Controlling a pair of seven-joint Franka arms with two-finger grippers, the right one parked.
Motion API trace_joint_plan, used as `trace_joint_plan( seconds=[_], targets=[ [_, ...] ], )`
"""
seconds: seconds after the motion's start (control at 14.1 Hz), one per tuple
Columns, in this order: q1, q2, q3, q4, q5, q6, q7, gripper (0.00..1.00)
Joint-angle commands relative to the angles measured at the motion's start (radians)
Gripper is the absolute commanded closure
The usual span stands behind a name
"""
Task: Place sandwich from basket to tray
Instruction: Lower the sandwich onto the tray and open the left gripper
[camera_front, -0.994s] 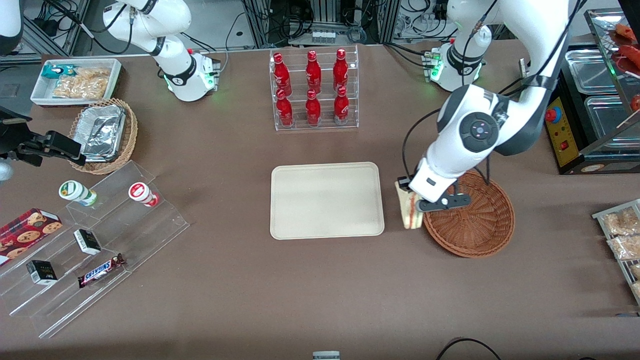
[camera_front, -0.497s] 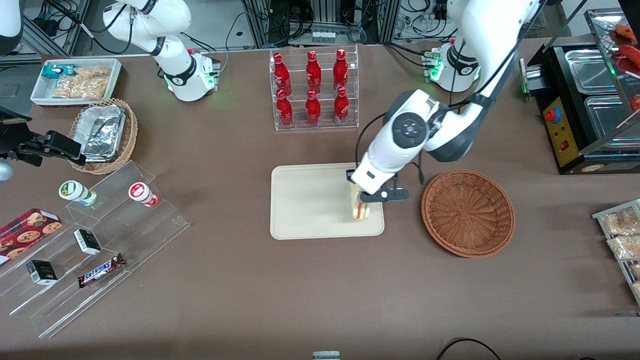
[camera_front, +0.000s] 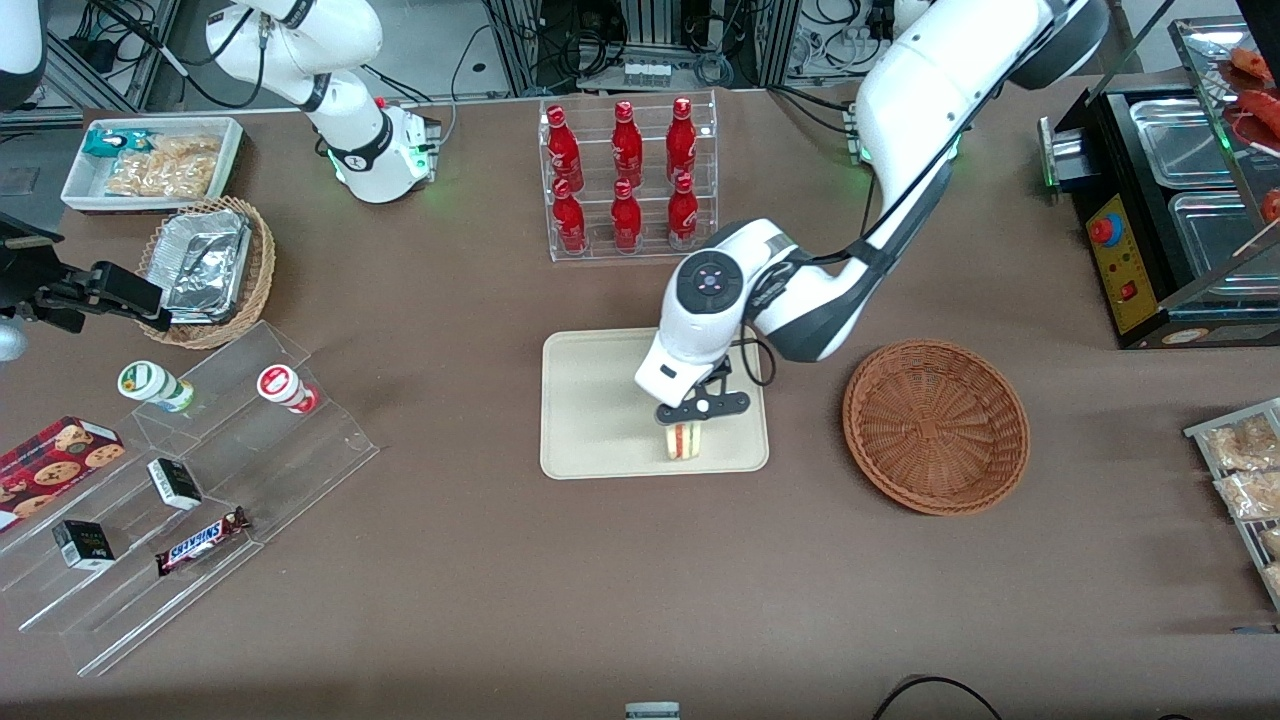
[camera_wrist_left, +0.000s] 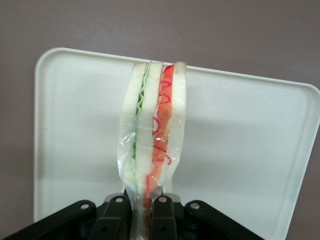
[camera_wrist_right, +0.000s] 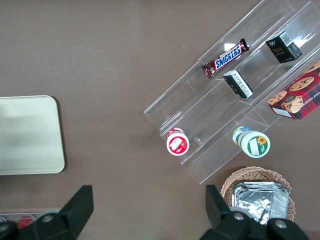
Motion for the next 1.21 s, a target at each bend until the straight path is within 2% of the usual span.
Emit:
trace_joint_plan(
  seconds=[0.0, 0.36, 0.5, 0.64, 0.71, 0.78, 1.14],
  targets=[
    [-0.078, 0.074, 0.038, 0.102, 0.029, -0.017, -0.063, 0.94],
    [-0.123, 0.083, 0.057, 0.093, 0.027, -0.017, -0.066, 0.92],
    [-0.123, 0.089, 0.055, 0.094, 0.021, -0.006, -0.067, 0.85],
    [-0.123, 0.106, 0.055, 0.101, 0.02, 0.002, -0.07, 0.67],
    [-0.122, 0.105, 0.057, 0.101, 0.02, 0.009, -0.067, 0.09],
    [-0.122, 0.1, 0.058, 0.101, 0.02, 0.008, -0.073, 0.0],
    [-0.122, 0.062, 0.15, 0.101, 0.02, 0.008, -0.11, 0.0]
  ],
)
